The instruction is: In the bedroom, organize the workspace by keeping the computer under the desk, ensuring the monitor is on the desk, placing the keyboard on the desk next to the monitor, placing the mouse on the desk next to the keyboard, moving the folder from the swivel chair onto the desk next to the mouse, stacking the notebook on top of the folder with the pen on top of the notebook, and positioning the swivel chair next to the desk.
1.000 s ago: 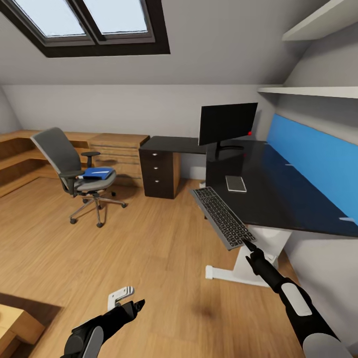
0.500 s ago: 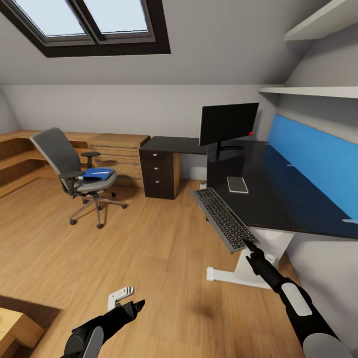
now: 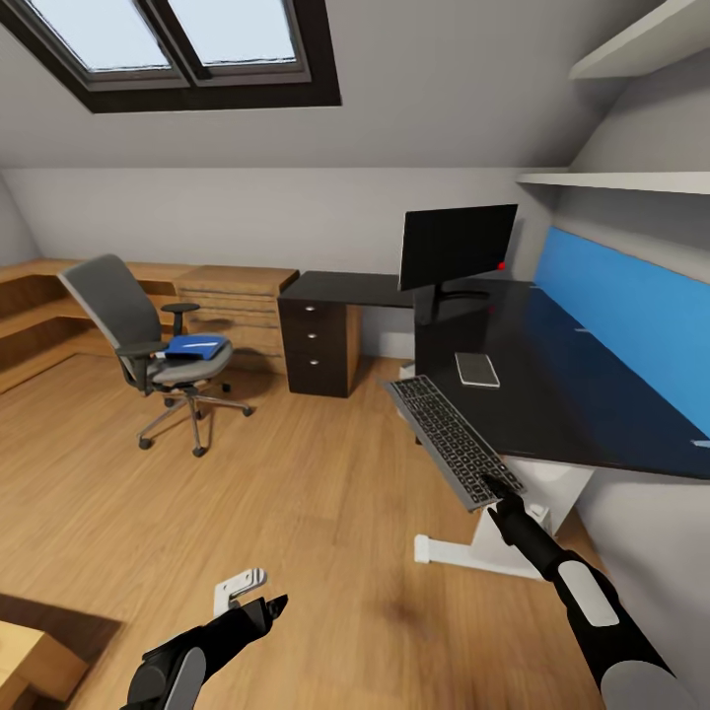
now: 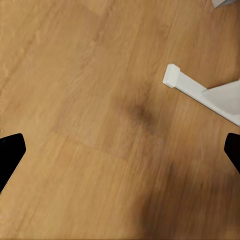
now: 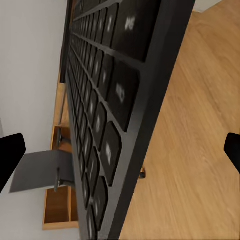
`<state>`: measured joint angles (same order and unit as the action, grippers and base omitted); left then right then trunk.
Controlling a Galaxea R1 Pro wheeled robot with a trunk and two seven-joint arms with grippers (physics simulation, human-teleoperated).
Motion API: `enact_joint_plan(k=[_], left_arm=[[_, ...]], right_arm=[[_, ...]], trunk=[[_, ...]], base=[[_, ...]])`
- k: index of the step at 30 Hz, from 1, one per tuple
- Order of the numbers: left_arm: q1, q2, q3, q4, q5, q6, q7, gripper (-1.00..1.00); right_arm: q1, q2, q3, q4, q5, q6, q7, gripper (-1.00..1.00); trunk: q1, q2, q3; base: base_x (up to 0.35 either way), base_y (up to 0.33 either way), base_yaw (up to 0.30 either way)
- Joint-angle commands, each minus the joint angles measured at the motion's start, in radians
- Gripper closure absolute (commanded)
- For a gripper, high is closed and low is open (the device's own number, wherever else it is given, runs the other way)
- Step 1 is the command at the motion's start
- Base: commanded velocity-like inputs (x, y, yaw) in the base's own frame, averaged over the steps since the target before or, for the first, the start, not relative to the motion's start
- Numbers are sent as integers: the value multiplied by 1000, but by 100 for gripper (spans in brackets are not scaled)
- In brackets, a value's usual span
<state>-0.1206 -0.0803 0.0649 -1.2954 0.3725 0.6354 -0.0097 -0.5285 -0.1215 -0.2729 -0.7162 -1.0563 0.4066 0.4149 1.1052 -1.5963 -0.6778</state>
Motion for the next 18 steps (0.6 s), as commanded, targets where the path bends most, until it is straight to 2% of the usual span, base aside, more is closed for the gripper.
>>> enact_joint_plan(k=[1,6,14,15,18], left_arm=[[-1,-1,3,-1,5,6,-1,-100],[-1,-1,3,-1,5,7,-1,-100],[-1,-1,3,1,5,7,0,-100],[-1,-1,3,1,5,7,0,-100],[-1,-1,3,3,5,7,0,-100]], right_arm=[[-1,0,-3,0,-7,9,1,-100],[-1,0,-3,0,-7,9,1,-100],[-1,-1,-3,0,-7,9,1,-100],[-1,-1,-3,0,-7,9,1,100],[-1,-1,-3,0,-6,9,0,100]], trunk=[[0,0,-1],[0,0,-1],[0,0,-1],[0,0,-1],[0,0,-1]], base=[[158,132,0],[143,119,0],[29,24,0],[3,2,0],[2,1,0]])
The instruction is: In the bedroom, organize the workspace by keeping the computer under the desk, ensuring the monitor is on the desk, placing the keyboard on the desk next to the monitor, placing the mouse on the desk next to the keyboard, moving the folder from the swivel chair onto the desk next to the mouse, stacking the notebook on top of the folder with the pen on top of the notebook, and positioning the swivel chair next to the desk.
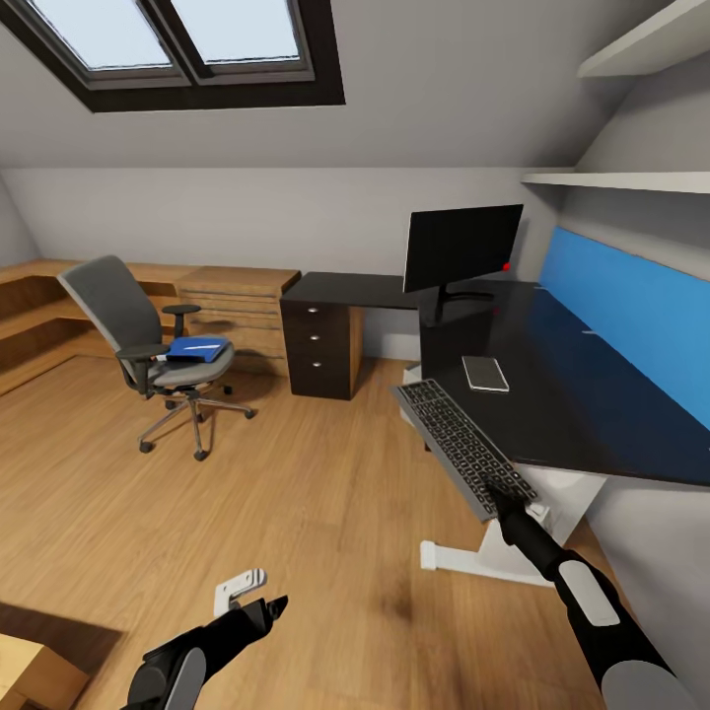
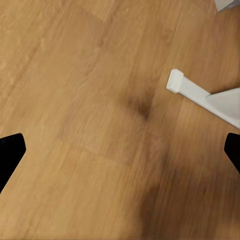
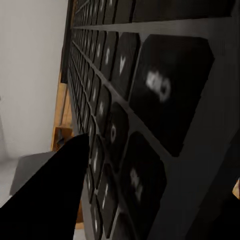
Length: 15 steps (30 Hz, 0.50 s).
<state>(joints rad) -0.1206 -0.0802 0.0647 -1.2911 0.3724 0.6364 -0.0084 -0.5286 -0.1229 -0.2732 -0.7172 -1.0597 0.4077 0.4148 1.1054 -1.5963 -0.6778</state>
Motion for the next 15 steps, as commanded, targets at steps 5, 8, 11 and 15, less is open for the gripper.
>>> enact_joint_plan(k=[5,8,11,15], left_arm=[[-1,-1,1,11,5,6,-1,-100],[-1,-2,1,11,5,6,-1,-100],[-1,-2,1,12,5,6,-1,-100],[-1,-3,1,12,5,6,0,-100]], right_arm=[[-1,0,-3,1,-2,8,1,100],[-1,0,-3,1,-2,7,1,100],[-1,0,-3,1,-2,7,1,100],[-1,0,-3,1,-2,7,1,100]], trunk=[[0,0,-1],[0,0,-1],[0,0,-1],[0,0,-1]], base=[[0,0,0],[0,0,0],[0,0,0],[0,0,0]])
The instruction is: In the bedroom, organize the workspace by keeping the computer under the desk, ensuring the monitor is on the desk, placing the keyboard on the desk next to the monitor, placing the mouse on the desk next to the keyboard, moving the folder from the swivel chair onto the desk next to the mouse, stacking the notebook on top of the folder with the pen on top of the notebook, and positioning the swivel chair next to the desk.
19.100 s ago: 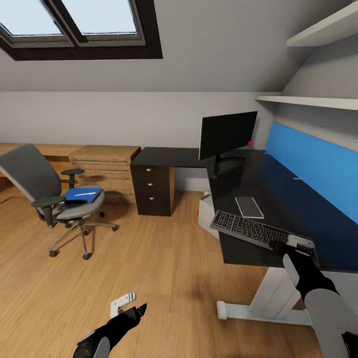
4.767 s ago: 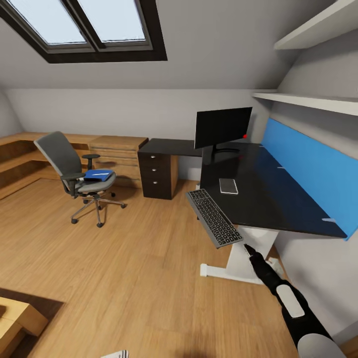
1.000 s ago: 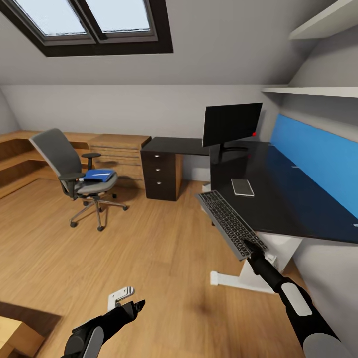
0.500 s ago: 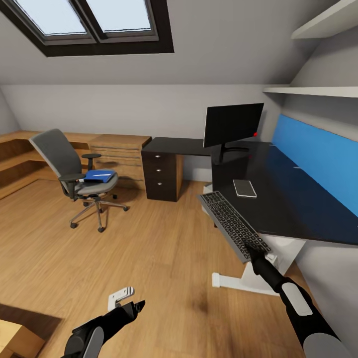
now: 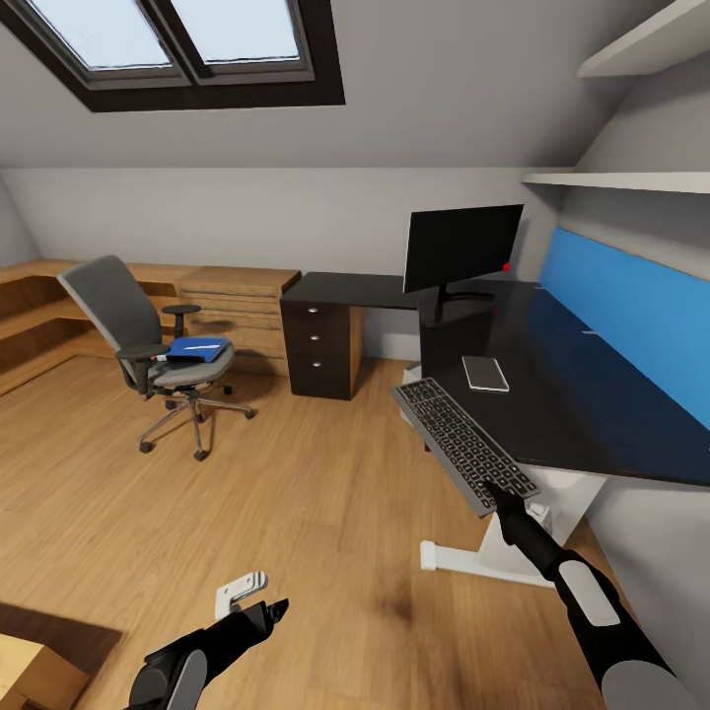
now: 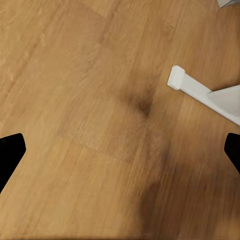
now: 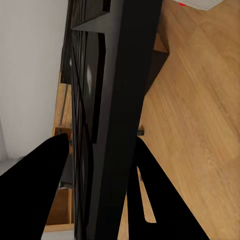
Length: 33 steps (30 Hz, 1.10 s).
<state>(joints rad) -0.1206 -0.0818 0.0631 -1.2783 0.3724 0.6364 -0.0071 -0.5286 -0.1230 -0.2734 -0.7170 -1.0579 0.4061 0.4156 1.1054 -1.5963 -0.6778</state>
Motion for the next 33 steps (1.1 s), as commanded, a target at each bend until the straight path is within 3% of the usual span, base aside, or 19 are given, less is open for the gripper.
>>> enact_joint_plan(k=[1,8,21,28,33], left_arm=[[-1,-1,3,-1,5,6,-1,-100],[-1,-1,3,-1,5,5,-1,-100],[-1,-4,-20,0,1,5,4,-100],[-1,-4,-27,17,-1,-13,0,-100],[-1,-2,-54,43,-1,-62,0,-100]], right_arm=[[-1,0,-3,1,-4,8,0,100],[-1,0,-3,1,-4,8,0,100],[-1,2,9,-5,9,10,25,100],[-1,3,46,-10,10,10,26,100],[-1,2,120,-13,10,8,60,100]], trunk=[[0,0,-1],[0,0,-1],[-50,91,43],[-50,91,50],[-50,91,55]], base=[[0,0,0],[0,0,0],[0,0,38],[0,0,181],[86,72,186]])
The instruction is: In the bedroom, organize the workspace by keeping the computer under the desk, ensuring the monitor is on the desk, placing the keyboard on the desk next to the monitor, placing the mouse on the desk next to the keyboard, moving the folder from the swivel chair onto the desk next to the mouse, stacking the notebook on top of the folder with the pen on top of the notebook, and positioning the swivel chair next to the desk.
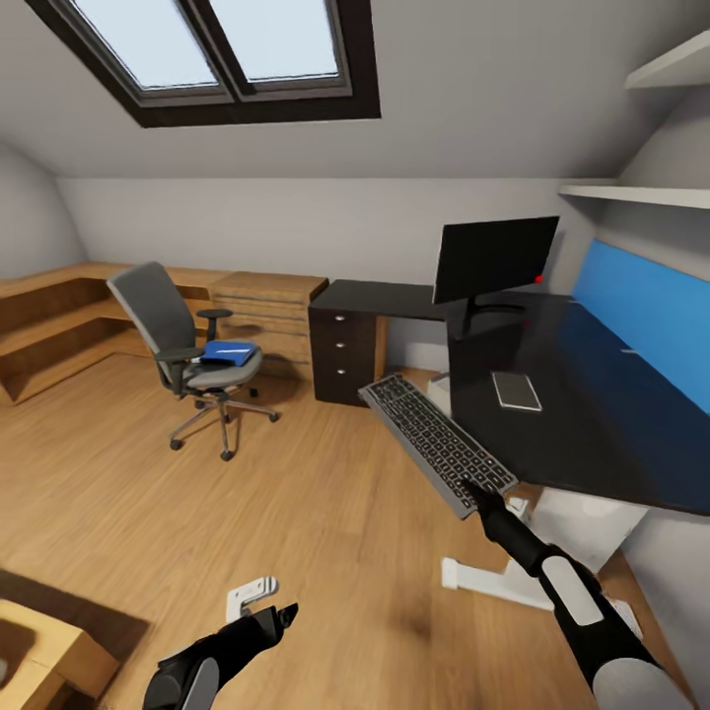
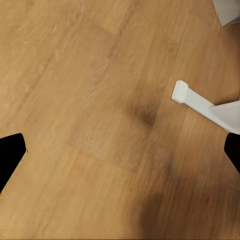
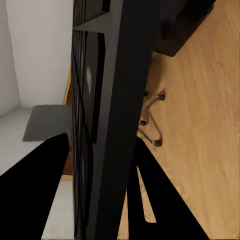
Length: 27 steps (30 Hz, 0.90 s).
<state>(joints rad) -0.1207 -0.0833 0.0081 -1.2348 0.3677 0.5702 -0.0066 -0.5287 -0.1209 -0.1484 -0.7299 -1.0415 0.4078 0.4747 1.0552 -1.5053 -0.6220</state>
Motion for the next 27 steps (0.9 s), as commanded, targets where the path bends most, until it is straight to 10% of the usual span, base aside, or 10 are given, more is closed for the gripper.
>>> enact_joint_plan(k=[1,27], left_arm=[[-1,0,-2,1,4,1,-1,-100],[-1,-1,-7,5,5,-4,0,-100]], right_arm=[[-1,0,7,0,-6,7,19,100],[-1,0,35,10,-8,8,65,100]], trunk=[[0,0,-1],[0,0,0]], base=[[198,169,121],[240,220,8]])
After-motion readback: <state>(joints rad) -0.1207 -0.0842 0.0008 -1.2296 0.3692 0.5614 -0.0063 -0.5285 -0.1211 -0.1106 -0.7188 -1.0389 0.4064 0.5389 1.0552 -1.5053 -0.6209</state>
